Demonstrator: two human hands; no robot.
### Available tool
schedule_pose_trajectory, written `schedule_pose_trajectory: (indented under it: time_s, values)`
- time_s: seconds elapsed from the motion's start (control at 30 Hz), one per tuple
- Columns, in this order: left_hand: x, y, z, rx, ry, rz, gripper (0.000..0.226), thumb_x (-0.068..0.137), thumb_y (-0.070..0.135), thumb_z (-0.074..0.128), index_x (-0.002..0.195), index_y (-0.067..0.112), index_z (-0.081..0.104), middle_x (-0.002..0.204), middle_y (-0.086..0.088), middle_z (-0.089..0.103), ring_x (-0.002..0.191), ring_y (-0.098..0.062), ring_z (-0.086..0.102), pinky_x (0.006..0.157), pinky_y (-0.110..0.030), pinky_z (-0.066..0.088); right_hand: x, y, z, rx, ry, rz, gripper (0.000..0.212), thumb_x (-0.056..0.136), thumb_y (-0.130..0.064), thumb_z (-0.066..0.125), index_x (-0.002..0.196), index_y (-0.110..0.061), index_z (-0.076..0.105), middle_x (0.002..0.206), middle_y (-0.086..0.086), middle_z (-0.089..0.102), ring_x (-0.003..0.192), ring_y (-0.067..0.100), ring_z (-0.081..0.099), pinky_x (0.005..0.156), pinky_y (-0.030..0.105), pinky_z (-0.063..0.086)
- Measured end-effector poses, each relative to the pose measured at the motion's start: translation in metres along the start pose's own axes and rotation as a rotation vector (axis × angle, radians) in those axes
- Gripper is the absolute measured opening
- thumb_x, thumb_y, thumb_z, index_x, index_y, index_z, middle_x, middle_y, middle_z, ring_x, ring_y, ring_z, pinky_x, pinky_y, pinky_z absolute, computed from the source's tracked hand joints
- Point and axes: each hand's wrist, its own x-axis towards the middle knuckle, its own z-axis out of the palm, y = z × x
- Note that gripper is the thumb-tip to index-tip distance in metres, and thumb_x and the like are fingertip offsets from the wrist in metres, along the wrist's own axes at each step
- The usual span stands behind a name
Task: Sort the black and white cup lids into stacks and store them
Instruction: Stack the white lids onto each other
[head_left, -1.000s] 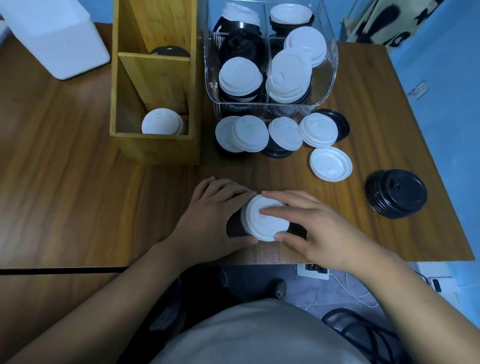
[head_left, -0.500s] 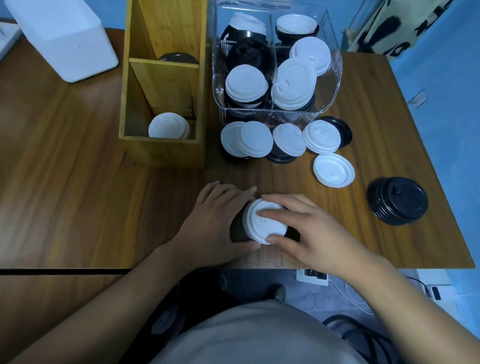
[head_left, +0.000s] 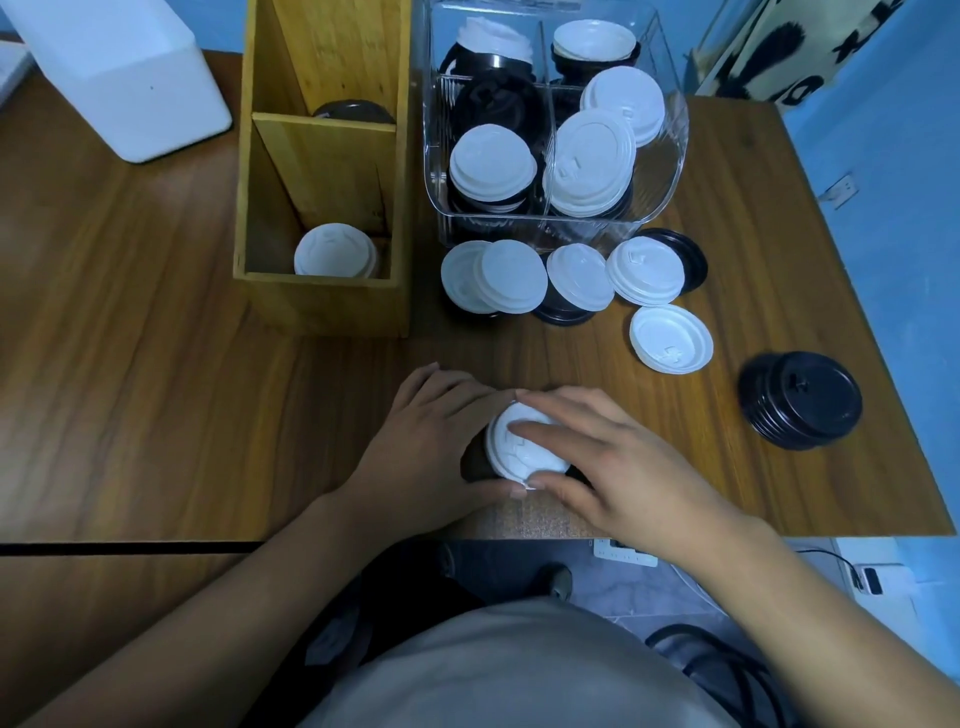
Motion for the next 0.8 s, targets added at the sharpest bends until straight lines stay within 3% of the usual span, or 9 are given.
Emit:
schedule_pose_trajectory:
  time_s: [0.23,0.37,0.43,0.53,0.6,0.67,0.8]
  values:
    - [0.002,0.001,0.000,0.018,0.017,0.006,0.077,0.077,0.071,0.072,0.132,0.017,0.065,0.129,0.000,0.061,0.126,-0.024,0.052,0.111,-0.052,0.036,0.003,0.005,-0.002,0.034,-0.069,0.038,0.047,0.100,-0.041,0.056,0.141,-0.020,0.051,0.161,-0.009,0.035,0.145,0.013,0.034,0.103,0.042,0.050]
    - [0.004,0.007,-0.001,0.072,0.035,0.001,0.073,0.080,0.072,0.068,0.126,0.015,0.067,0.125,0.000,0.064,0.123,-0.024,0.056,0.113,-0.050,0.035,0.000,0.006,-0.009,0.034,-0.113,0.070,0.049,0.104,-0.042,0.052,0.148,-0.021,0.044,0.162,-0.013,0.031,0.150,0.007,0.026,0.117,0.039,0.037]
    - [0.005,0.009,-0.004,0.106,0.025,0.005,0.074,0.080,0.074,0.066,0.125,0.015,0.067,0.125,0.000,0.064,0.123,-0.023,0.055,0.117,-0.048,0.032,-0.004,0.007,-0.019,0.037,0.048,0.112,0.041,0.104,-0.037,0.056,0.140,-0.019,0.055,0.153,-0.011,0.046,0.143,0.010,0.040,0.115,0.039,0.038]
    - [0.009,0.010,-0.009,0.143,-0.046,0.003,0.079,0.078,0.079,0.061,0.127,0.017,0.065,0.129,0.002,0.062,0.127,-0.019,0.052,0.121,-0.046,0.026,-0.013,0.029,-0.032,-0.198,0.325,0.260,0.029,0.097,-0.019,0.064,0.125,-0.013,0.065,0.130,-0.002,0.063,0.120,0.025,0.057,0.098,0.045,0.048]
    - [0.012,0.007,-0.013,0.149,-0.100,0.003,0.083,0.078,0.082,0.058,0.130,0.018,0.062,0.133,0.004,0.060,0.130,-0.017,0.050,0.123,-0.046,0.022,-0.017,0.048,-0.034,-0.359,0.301,0.412,0.034,0.090,-0.013,0.068,0.124,-0.012,0.063,0.122,0.003,0.064,0.112,0.032,0.056,0.088,0.048,0.049]
    - [0.014,0.003,-0.016,0.149,-0.135,0.003,0.088,0.078,0.086,0.055,0.134,0.018,0.059,0.137,0.004,0.058,0.133,-0.016,0.047,0.124,-0.044,0.020,-0.020,0.061,-0.031,-0.392,0.257,0.451,0.031,0.088,-0.009,0.069,0.118,-0.013,0.065,0.111,0.003,0.066,0.104,0.034,0.060,0.086,0.047,0.048]
    - [0.014,-0.004,-0.019,0.130,-0.149,-0.001,0.097,0.075,0.090,0.055,0.139,0.017,0.056,0.141,0.003,0.056,0.134,-0.017,0.047,0.124,-0.044,0.022,-0.022,0.055,-0.041,-0.253,0.278,0.262,0.021,0.098,-0.008,0.056,0.115,-0.013,0.068,0.100,0.001,0.064,0.093,0.028,0.062,0.092,0.034,0.042]
